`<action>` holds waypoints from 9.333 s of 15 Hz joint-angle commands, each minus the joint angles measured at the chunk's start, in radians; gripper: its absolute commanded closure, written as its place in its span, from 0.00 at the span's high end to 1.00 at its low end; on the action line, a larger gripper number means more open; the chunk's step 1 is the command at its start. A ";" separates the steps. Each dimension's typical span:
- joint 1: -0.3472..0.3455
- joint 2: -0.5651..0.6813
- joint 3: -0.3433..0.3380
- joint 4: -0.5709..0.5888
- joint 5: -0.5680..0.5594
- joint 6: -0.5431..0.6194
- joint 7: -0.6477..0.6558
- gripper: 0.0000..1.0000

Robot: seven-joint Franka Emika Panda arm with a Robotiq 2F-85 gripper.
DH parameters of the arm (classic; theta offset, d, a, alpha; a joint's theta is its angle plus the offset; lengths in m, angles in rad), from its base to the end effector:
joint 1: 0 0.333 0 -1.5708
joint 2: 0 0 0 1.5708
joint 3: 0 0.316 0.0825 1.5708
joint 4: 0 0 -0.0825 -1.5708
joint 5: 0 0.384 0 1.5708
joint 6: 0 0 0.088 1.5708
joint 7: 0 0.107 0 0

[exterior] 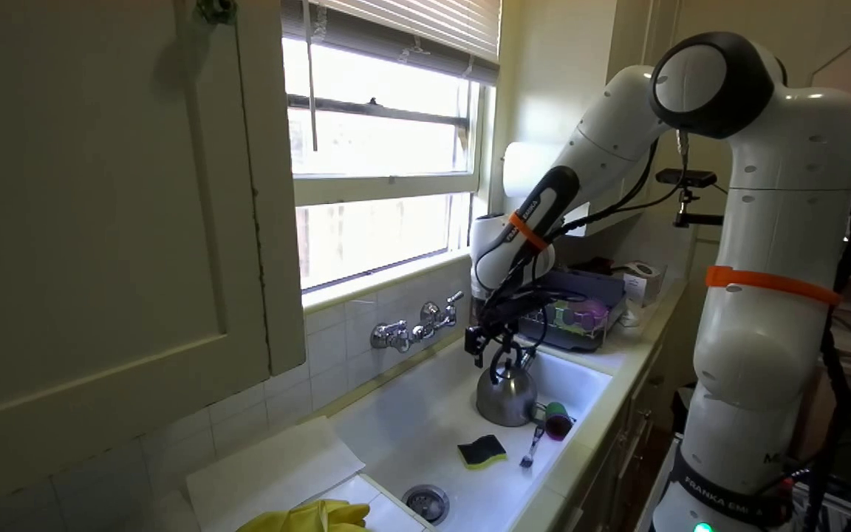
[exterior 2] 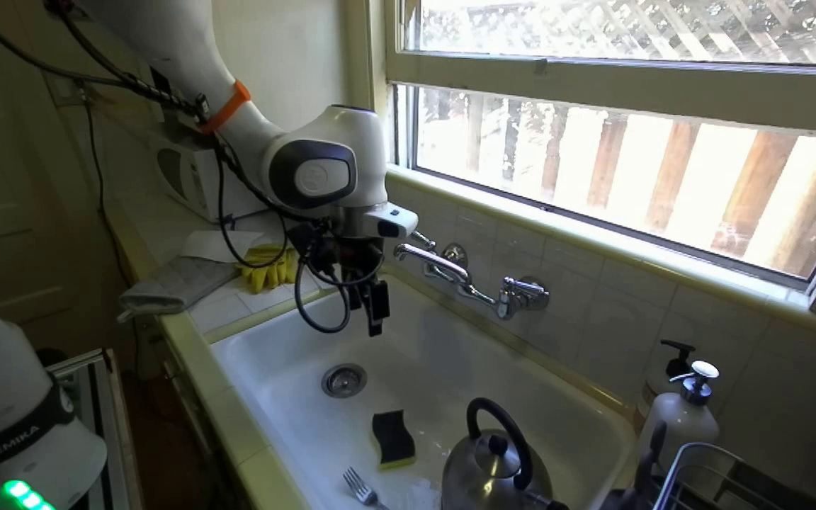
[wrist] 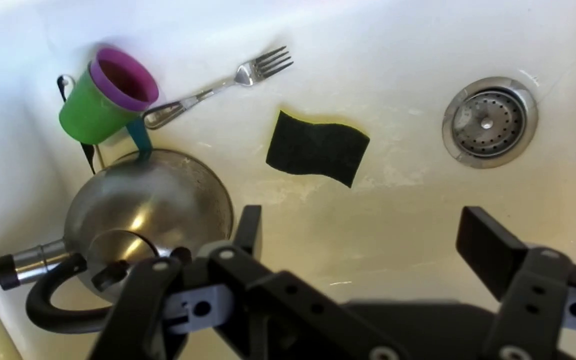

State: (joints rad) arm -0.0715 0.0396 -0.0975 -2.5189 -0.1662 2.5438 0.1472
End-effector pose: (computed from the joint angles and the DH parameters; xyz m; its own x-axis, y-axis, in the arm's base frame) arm 0.4553 -0.0758 0.2621 0.9841 -0.1774 -0.0072 -0.1759 -0.9796 0.0970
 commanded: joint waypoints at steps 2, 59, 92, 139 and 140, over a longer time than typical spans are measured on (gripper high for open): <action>-0.015 0.170 -0.009 -0.005 -0.084 0.265 -0.164 1.00; -0.205 0.866 0.074 0.387 -0.261 0.540 -0.746 0.03; -0.146 0.583 0.230 0.294 0.106 -0.392 -1.053 0.04; -0.012 0.651 0.411 0.274 0.304 -0.257 -1.050 0.04; -0.003 0.657 0.411 0.287 0.297 -0.261 -1.047 0.04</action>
State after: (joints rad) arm -0.0941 0.6661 0.3095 -2.2738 0.1174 2.2780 -0.8850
